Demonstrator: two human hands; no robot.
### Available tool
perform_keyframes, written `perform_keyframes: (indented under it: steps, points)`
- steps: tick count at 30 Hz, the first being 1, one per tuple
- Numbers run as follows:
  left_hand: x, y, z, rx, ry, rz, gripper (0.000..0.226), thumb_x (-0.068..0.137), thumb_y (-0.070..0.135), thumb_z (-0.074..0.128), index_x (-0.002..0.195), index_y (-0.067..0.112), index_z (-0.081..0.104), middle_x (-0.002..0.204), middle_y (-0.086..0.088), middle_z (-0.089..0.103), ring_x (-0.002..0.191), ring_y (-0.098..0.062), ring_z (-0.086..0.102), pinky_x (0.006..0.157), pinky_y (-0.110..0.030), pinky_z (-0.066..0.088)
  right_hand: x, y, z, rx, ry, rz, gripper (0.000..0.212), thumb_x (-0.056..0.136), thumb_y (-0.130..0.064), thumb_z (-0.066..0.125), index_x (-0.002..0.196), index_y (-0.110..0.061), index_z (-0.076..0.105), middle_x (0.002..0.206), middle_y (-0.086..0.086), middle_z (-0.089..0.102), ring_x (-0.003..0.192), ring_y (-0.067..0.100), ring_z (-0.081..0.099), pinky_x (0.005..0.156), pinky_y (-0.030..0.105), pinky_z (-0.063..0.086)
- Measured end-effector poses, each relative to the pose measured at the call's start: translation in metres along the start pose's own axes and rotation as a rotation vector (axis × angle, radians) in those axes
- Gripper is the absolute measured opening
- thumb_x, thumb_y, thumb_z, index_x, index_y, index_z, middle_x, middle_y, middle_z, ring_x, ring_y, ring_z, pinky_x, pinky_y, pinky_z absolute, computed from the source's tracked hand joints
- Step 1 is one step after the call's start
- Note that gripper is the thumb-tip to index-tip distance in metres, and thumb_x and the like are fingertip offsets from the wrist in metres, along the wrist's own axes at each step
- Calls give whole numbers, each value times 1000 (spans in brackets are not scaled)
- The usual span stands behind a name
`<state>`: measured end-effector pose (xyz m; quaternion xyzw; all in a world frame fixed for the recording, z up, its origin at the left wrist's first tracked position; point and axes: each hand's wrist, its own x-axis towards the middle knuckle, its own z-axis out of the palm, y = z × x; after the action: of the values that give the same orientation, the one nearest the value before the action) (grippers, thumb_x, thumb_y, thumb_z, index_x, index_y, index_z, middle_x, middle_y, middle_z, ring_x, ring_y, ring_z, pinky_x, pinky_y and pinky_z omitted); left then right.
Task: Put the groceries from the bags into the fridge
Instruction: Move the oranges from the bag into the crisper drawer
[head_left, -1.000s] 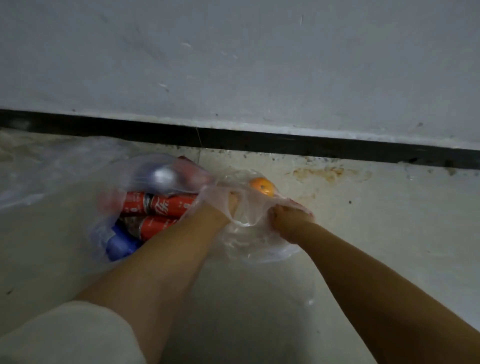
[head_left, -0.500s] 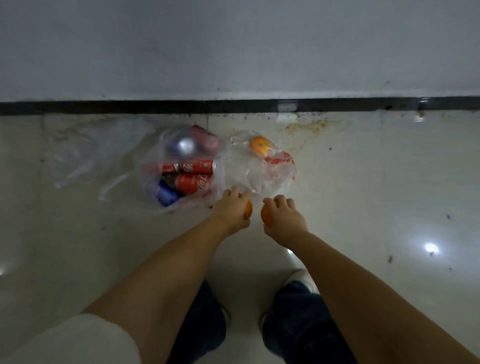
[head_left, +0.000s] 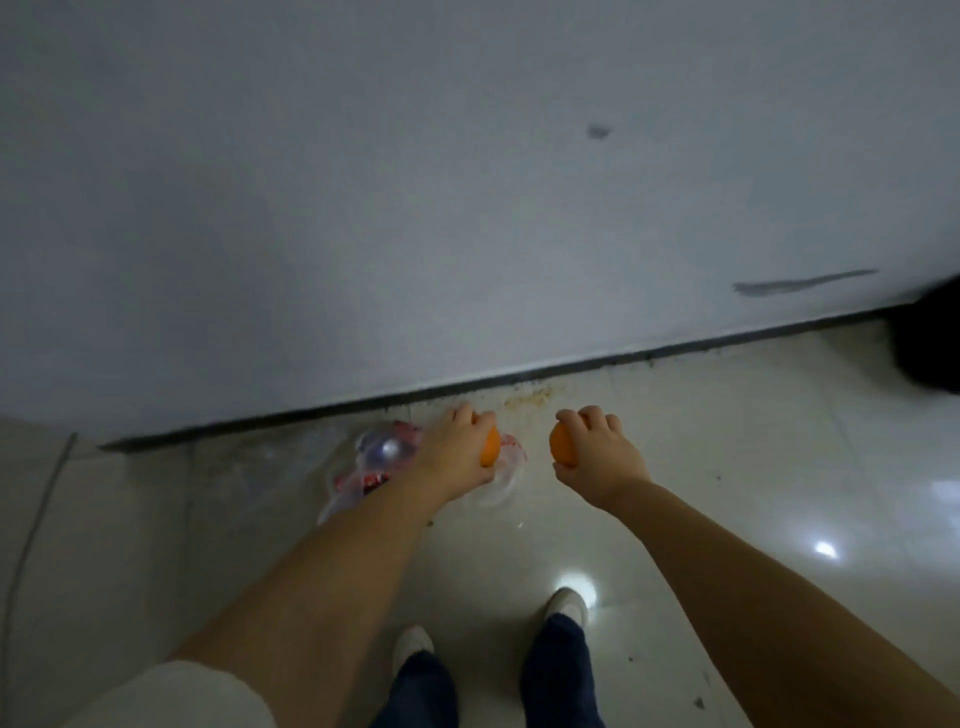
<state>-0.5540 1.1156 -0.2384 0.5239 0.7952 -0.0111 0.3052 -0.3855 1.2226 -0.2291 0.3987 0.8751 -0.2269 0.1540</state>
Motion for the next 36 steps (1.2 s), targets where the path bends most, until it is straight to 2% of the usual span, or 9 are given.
perform_keyframes:
  steps: [6,12,17,27,31,36]
  points:
    - [-46,39,-76,1,155,205,60,81,36,64,133,22,37,132,-7,35,119,-27,38,84,-38,46,-80,-11,-79,72,252,225,62,85,-33,63,138,-22,34,140,8,36,125,30,37,92,42,49]
    - [-94,83,-115,157,174,456,61,82,40,64,134,23,37,132,-7,36,120,-27,40,86,-40,48,-184,-25,-86,143,383,368,65,85,-33,63,141,-23,31,140,6,35,125,28,37,92,39,49]
    - [-144,161,-121,212,186,674,60,81,39,64,132,22,38,131,-7,37,118,-27,41,85,-39,48,-284,-14,-89,186,500,530,67,85,-34,64,142,-25,30,142,5,34,126,27,35,92,37,47]
    - [-307,341,-28,233,120,1054,63,78,41,69,131,24,39,131,-5,40,116,-26,45,92,-41,49,-539,38,-50,112,656,850,68,83,-33,65,141,-23,33,140,8,36,124,30,36,93,39,44]
    - [-406,410,39,209,108,1146,61,77,41,69,128,23,41,127,-6,41,113,-27,46,87,-41,50,-669,47,0,199,756,1014,62,82,-33,64,137,-23,37,134,7,38,119,30,38,89,38,45]
    - [-535,489,141,157,-3,1315,51,73,40,67,116,24,45,116,-6,46,105,-28,50,83,-41,52,-834,55,49,264,902,1187,62,82,-36,66,136,-24,37,132,7,38,120,29,39,90,42,48]
